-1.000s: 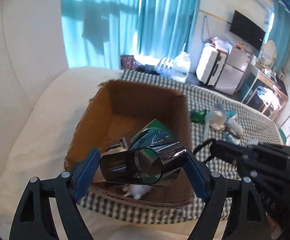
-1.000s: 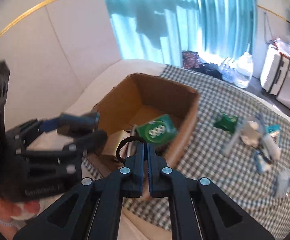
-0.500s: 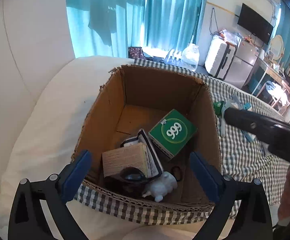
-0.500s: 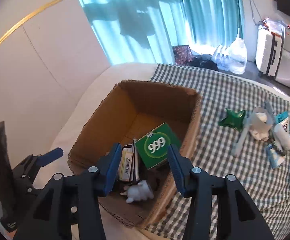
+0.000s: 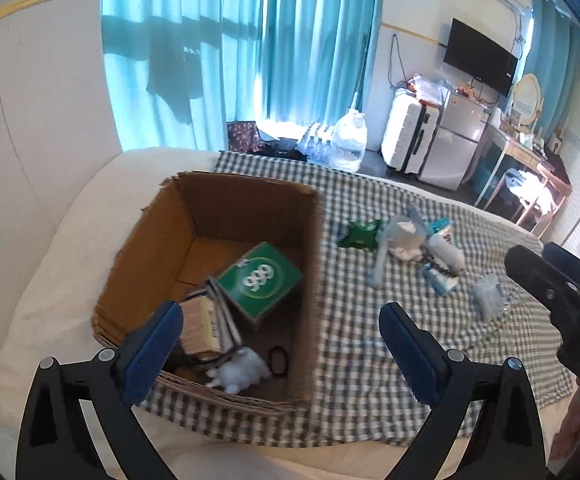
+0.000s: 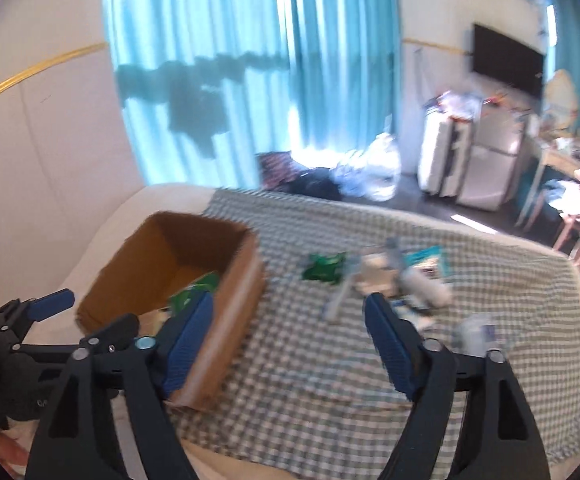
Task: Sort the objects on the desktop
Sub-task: 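Move both tools back over the table toward the remaining items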
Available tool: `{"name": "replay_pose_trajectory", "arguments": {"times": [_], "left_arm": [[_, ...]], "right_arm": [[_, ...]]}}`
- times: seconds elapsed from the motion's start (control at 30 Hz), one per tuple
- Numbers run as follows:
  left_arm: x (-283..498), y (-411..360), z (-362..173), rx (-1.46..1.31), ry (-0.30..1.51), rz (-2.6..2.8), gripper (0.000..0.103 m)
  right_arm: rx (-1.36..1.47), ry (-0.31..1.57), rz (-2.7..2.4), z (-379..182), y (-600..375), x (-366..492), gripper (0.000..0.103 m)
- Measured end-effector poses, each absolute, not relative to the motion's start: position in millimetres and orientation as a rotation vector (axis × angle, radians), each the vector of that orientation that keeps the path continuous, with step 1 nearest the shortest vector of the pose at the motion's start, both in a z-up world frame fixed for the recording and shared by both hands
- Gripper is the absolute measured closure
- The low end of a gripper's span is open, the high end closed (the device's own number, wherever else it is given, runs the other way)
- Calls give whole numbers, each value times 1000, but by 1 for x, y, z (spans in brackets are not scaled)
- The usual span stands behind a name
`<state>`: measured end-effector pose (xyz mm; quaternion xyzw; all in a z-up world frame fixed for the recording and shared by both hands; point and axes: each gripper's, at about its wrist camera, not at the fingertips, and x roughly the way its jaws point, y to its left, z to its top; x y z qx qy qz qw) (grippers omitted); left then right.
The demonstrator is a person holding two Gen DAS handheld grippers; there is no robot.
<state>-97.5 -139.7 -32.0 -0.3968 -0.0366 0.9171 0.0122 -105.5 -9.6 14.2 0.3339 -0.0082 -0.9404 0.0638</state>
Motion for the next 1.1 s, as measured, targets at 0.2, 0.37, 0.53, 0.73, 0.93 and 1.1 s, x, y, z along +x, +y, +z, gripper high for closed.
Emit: {"name": "replay_pose_trajectory", "arguments": {"times": [0.2,0.37,0.53,0.73,0.93,1.1], "left_arm": [[-90,-83,-29,-1221,-67,2802,2],[-89,-44,-36,-1234,-50,2768,2],[-96,-13,-50,-1287,-17,2720,2],[-106,13,-70,-1306,50,2675,2],[-128,20,-99,-1368,34,2657,2],[-158,23,-131,-1414,-25,2636,2]], "right_arm": [[947,-107,-2934,29,48,-71,18],[966,-200,-2969,21,98,-58,18],[1017,-228,-3018,8,140,-59,18],[1079,-333,-3025,-24,182,-66,18],[1179,-384,-3012,-62,210,-79,18],[1242,-400,-2994,-93,230,-90,18]]}}
